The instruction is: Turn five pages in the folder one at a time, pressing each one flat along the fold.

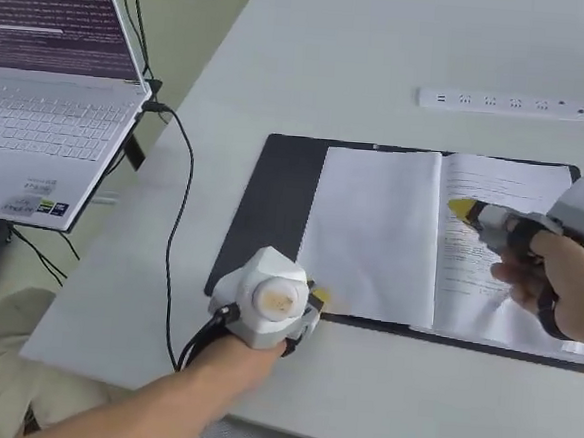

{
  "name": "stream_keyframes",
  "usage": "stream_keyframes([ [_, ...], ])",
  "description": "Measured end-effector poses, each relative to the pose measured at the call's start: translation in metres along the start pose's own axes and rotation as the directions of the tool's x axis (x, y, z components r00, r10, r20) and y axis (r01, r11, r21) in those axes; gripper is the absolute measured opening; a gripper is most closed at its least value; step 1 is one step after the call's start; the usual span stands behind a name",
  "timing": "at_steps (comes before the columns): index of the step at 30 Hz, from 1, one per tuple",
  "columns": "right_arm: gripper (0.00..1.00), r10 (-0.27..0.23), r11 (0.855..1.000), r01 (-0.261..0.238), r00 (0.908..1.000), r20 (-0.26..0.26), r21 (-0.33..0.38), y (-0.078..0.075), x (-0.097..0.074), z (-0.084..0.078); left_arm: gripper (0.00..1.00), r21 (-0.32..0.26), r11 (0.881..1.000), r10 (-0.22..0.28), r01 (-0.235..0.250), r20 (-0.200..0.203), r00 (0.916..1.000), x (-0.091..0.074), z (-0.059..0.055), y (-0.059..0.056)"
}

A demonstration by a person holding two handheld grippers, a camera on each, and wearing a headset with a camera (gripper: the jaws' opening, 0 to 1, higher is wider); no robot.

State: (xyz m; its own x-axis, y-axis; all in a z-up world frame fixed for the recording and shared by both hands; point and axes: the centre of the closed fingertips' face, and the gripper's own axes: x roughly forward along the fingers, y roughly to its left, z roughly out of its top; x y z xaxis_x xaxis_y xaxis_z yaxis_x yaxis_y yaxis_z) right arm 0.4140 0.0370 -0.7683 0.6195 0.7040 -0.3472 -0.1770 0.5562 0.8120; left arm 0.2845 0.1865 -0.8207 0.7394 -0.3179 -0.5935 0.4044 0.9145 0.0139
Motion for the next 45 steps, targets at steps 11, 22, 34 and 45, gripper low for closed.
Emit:
stream_keyframes([
  [11,0.00,0.007,0.999,-0.002,0.9937,-0.112,0.046,-0.006,0.038,-0.001,0.09,0.006,1.000,0.008,-0.008,0.017,0.9998,-0.001,0.000,0.000],
  [22,0.00,-0.026,0.997,0.034,0.9939,-0.107,0.076,-0.023,0.063,0.018,0.09,-0.006,1.000,0.020,-0.020,0.018,0.9996,-0.002,0.001,0.000],
  [34,0.00,-0.028,0.989,0.034,0.9985,-0.046,0.143,-0.030,0.083,0.036,0.09,-0.015,1.000,0.026,-0.026,0.022,0.9994,-0.001,0.000,0.001],
  [45,0.00,-0.057,0.989,0.053,0.9980,0.027,0.138,-0.036,0.095,0.058,0.09,-0.014,1.000,0.025,-0.024,0.026,0.9994,-0.003,0.000,0.000],
])
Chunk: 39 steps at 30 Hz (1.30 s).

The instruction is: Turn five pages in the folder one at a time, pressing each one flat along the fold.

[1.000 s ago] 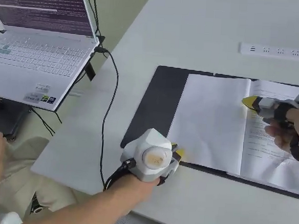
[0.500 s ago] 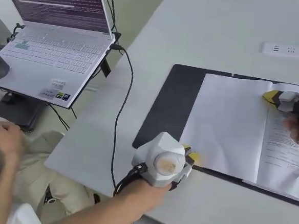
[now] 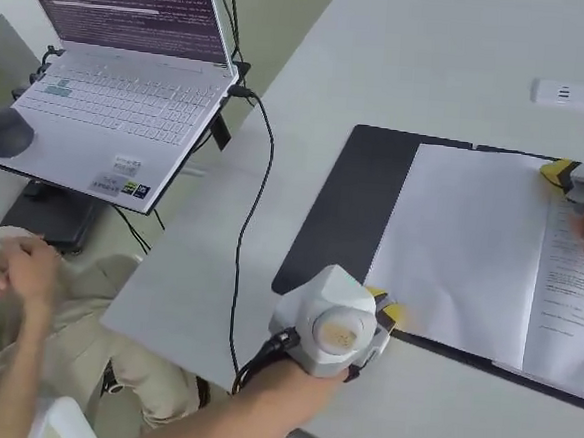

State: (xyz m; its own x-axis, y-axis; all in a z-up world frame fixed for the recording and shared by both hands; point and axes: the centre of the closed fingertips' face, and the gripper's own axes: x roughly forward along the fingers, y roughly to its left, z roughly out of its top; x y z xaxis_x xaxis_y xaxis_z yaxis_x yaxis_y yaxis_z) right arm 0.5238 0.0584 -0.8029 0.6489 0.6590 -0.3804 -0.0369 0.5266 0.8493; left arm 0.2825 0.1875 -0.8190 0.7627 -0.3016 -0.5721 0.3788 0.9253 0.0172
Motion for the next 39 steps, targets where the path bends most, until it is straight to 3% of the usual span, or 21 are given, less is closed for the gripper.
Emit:
stream_keyframes([
  [3,0.00,-0.009,1.000,0.009,0.9995,0.030,0.002,-0.002,0.004,0.009,0.09,0.002,1.000,-0.002,0.002,0.001,1.0000,0.000,0.000,0.000],
  [17,0.00,-0.010,1.000,0.010,0.9992,0.039,0.017,-0.003,0.008,0.012,0.09,-0.001,1.000,0.003,-0.003,0.003,1.0000,0.002,-0.001,0.001],
  [26,0.00,0.018,0.999,-0.017,0.9995,-0.027,0.048,-0.004,0.003,0.002,0.09,-0.002,1.000,0.002,-0.002,0.002,1.0000,0.001,0.000,0.001],
  [39,0.00,0.033,0.999,-0.031,0.9931,-0.112,0.020,0.001,-0.014,-0.027,0.09,-0.003,1.000,0.004,-0.004,0.003,1.0000,0.000,-0.001,0.000],
])
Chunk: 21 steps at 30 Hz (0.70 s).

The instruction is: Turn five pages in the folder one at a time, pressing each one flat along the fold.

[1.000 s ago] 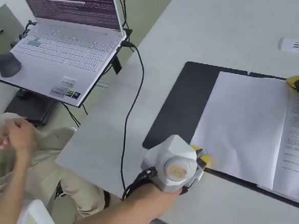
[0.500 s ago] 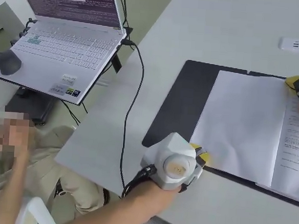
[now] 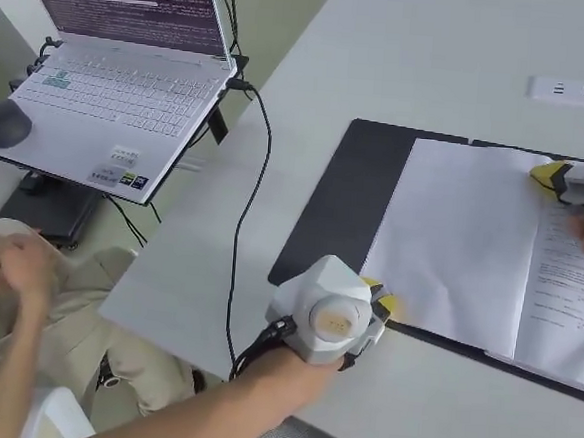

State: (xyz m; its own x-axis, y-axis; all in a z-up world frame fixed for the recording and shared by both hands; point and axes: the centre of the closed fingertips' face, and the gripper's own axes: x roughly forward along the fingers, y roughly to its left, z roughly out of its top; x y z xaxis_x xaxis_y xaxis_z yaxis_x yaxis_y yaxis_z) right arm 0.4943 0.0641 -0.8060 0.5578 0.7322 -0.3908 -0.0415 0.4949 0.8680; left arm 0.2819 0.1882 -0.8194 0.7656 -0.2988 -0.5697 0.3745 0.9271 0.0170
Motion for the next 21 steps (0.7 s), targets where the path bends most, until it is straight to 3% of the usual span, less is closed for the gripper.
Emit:
stream_keyframes([
  [21,0.00,0.035,0.999,-0.034,0.9968,-0.072,0.011,0.005,-0.025,-0.034,0.09,-0.002,1.000,0.002,-0.002,-0.002,1.0000,0.000,0.000,0.000],
])
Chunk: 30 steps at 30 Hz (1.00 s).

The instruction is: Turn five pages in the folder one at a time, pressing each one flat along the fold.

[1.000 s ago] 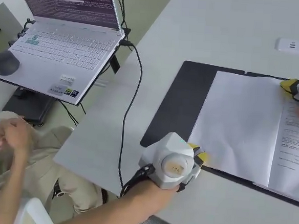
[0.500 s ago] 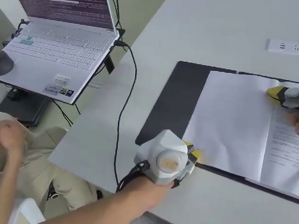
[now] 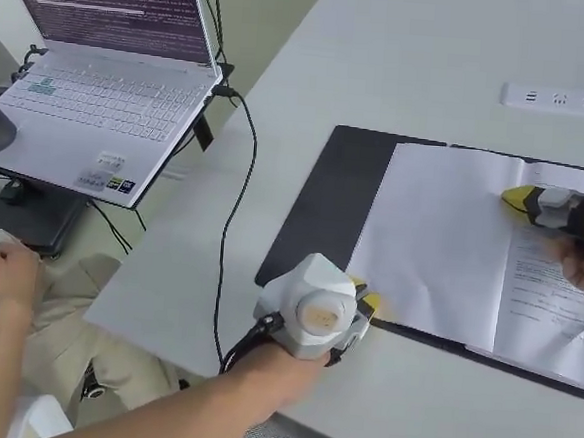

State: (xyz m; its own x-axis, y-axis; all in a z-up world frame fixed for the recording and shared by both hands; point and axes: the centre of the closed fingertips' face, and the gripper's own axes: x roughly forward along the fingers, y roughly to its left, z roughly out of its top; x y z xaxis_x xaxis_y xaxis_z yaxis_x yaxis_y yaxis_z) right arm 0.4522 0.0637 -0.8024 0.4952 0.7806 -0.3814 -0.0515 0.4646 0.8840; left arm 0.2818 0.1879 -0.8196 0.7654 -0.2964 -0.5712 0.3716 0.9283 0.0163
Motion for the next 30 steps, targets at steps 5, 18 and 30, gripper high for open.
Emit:
stream_keyframes([
  [5,0.00,0.012,1.000,-0.012,0.9998,-0.018,0.011,-0.001,-0.003,-0.005,0.09,0.004,1.000,-0.001,0.001,-0.002,1.0000,0.000,0.001,0.000],
  [18,0.00,0.049,0.998,-0.046,0.9964,-0.069,0.037,0.002,-0.016,-0.028,0.09,0.015,1.000,-0.002,0.002,-0.006,1.0000,0.002,0.001,0.000],
  [30,0.00,0.074,0.997,-0.069,0.9893,-0.126,0.042,0.003,-0.031,-0.058,0.09,0.029,1.000,-0.001,0.002,-0.008,1.0000,0.003,0.000,0.000],
])
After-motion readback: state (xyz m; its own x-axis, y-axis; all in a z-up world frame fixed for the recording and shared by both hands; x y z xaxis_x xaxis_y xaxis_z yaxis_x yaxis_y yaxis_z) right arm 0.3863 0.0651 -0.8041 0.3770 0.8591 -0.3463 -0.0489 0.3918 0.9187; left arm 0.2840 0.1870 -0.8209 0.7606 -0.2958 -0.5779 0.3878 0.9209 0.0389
